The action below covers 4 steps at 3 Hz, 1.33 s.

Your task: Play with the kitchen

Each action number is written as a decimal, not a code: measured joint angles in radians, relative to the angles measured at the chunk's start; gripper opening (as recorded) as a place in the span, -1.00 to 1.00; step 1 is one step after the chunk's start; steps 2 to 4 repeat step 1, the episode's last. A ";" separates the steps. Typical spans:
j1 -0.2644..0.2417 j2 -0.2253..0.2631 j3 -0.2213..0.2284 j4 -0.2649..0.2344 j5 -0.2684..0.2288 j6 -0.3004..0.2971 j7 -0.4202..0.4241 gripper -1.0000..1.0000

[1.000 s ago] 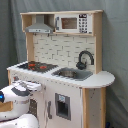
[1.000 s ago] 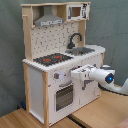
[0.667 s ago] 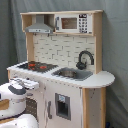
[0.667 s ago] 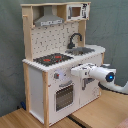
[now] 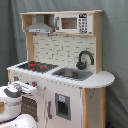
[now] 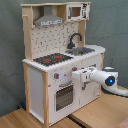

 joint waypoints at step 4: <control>0.073 0.000 -0.013 -0.029 0.002 -0.070 0.006 1.00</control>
